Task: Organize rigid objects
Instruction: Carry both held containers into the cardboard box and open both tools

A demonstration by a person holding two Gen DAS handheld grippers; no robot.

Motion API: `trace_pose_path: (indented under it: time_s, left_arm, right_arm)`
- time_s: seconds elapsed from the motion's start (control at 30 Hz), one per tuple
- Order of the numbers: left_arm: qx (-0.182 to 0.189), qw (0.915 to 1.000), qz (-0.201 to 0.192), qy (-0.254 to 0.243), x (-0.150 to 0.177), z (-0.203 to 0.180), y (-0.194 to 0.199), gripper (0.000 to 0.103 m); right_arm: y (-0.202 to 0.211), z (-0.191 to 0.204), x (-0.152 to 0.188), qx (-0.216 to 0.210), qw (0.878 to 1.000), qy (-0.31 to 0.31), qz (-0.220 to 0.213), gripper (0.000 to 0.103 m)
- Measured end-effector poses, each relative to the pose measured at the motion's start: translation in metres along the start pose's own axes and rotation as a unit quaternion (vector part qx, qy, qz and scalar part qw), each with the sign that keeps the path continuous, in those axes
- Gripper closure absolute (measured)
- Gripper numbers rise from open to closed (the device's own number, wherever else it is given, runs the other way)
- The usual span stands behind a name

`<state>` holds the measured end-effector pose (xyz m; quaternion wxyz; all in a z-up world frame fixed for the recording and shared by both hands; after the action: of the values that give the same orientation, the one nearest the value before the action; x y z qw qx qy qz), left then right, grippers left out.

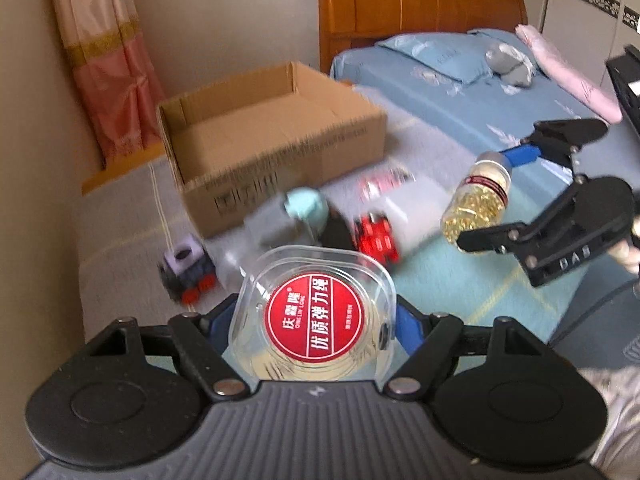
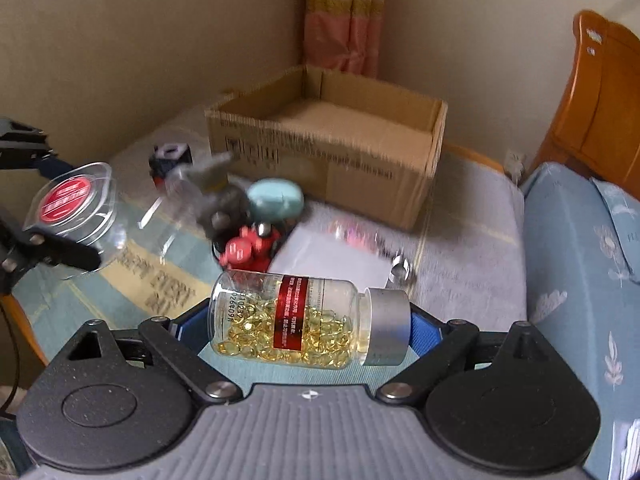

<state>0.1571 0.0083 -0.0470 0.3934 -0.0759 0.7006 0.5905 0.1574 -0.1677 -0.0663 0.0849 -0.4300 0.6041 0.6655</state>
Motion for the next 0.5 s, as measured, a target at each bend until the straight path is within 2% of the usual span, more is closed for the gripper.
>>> trace_pose_path:
  time_s: [0.23, 0.5]
  left_arm:
    - [-0.024, 0.9995, -0.021, 0.008, -0.062, 0.024, -0.014, 0.026]
    - [-0.053, 0.9982, -0.021, 0.017, -0.127, 0.065, -0.055, 0.026]
  right_arm:
    - [0.004, -0.014, -0.043, -0.002, 0.999, 0.006, -0.045, 0.006]
    - [-0.008, -0.040, -0.091, 0.003, 0.998, 0.000, -0.070, 0.006]
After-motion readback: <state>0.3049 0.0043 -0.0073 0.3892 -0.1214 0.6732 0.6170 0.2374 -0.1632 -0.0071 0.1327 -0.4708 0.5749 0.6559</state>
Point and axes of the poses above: each gripper's, at about its wrist camera, not at the fingertips, and y roughly against the way its jaws point, z to its left, x to its underside, the point moved 7 cm from there along -y, roughly the way its jaws point, and after that the axes turned 2 degrees about y, right-handed, at the moved point
